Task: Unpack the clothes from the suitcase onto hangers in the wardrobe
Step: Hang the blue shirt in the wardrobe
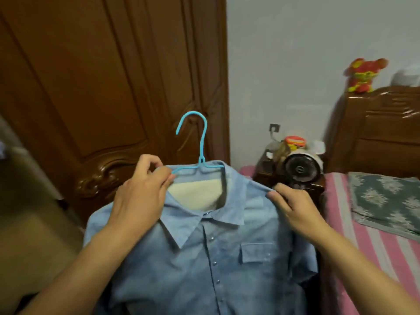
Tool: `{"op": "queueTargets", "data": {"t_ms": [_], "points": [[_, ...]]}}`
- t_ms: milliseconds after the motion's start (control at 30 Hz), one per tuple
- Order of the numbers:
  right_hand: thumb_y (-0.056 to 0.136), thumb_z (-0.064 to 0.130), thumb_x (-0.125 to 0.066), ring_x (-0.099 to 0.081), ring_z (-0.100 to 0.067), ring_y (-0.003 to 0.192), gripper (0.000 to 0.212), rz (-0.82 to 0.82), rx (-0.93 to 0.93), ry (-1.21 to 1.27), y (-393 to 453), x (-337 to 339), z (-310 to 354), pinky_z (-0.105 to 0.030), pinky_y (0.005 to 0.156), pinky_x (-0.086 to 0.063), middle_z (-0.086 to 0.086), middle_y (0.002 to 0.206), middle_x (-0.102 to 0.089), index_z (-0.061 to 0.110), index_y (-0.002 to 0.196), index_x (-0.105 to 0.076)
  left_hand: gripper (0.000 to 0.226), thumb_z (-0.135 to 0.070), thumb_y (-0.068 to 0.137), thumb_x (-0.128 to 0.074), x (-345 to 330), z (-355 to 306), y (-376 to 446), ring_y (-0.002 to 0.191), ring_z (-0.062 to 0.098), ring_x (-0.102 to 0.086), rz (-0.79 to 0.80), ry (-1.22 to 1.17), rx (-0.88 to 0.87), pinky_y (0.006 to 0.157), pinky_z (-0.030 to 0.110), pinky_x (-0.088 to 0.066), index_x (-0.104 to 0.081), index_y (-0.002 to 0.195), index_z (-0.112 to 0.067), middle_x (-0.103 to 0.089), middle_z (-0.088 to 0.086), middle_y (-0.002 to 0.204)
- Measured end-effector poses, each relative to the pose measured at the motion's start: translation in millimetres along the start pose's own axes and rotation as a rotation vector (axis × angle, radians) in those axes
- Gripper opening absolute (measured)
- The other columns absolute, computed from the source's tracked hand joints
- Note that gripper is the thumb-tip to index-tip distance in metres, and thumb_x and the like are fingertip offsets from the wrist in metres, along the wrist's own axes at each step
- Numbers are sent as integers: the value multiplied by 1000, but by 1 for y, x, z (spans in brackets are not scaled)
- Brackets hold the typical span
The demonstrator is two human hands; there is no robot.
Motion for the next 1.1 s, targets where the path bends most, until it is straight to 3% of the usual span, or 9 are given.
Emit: {"op": "queueTargets", "data": {"t_ms": [133, 300, 400, 467, 533, 667, 767, 900, 1100], "points": [[99, 43, -55, -46, 1, 57, 42, 142, 141, 169, 29, -33, 32, -19, 57, -35, 17, 58, -50, 31, 59, -53, 32, -40, 101, -46, 10, 53, -24, 75, 31, -59, -6, 118, -8, 53, 43, -54, -65, 100, -14, -48, 2, 114], [97, 29, -48, -58, -17, 64, 33, -195, 348, -120, 62, -19, 43, -19, 62, -29, 6, 70, -58, 14, 74, -67, 27, -28, 99, -51, 51, 83, -67, 78, 31, -59, -180, 271, 256, 57, 45, -54, -67, 95, -6, -51, 9, 111], [101, 50, -43, -66, -20, 98, 34, 273, 41, 276, 97, -88, 13, -35, 92, -49, 6, 100, -70, 32, 95, -71, 20, -29, 100, -52, 69, 73, -79, 84, 31, -61, -221, 295, 232, 61, 46, -55, -62, 98, -12, -52, 10, 112], [94, 74, -32, -55, -14, 125, 52, 583, -91, 468, 103, -135, 24, -38, 110, -39, 11, 128, -63, 42, 116, -68, 15, -28, 101, -53, 78, 73, -79, 90, 31, -60, -220, 284, 207, 70, 45, -55, -59, 102, -14, -51, 12, 115], [97, 63, -26, -36, -7, 140, 51, 765, -26, 521, 105, -153, 64, -26, 110, -25, 18, 143, -44, 43, 135, -54, 20, -29, 104, -49, 87, 73, -79, 100, 31, -58, -210, 267, 186, 83, 43, -53, -59, 108, -11, -48, 15, 120], [100, 61, -21, -44, -4, 135, 59, 1221, 10, 576, 87, -179, 128, -34, 114, -25, 16, 143, -52, 34, 141, -53, 24, -18, 102, -43, 109, 64, -82, 109, 27, -52, -175, 360, 171, 94, 33, -45, -58, 116, -5, -46, 13, 124], [101, 54, -37, -61, -22, 124, 52, 1571, -124, 694, 32, -194, 144, -40, 104, -46, -6, 133, -65, 21, 137, -56, 21, -19, 97, -48, 136, 70, -93, 103, 8, -52, -299, 260, 422, 91, 32, -45, -62, 113, -20, -50, -17, 115], [102, 16, -50, -64, -31, 115, 33, 1590, -34, 900, -11, -193, 173, -38, 90, -55, -19, 127, -65, 6, 131, -61, 15, -40, 95, -52, 168, 84, -115, 108, 15, -58, -433, 90, 768, 98, 39, -46, -50, 109, -41, -60, -11, 114], [102, 24, -48, -66, -28, 109, 34, 1452, -51, 1128, -5, -177, 183, -34, 86, -54, -14, 119, -68, 10, 130, -62, 16, -50, 95, -53, 180, 83, -143, 111, 12, -58, -361, 58, 898, 102, 46, -45, -47, 104, -62, -60, -13, 120]]}}
Point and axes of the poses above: each hand's wrist, its own y-axis towards the middle knuckle, its own x-axis out of the back of the hand, z = x × y, the point moved 9 cm from there along y, towards the middle knuckle
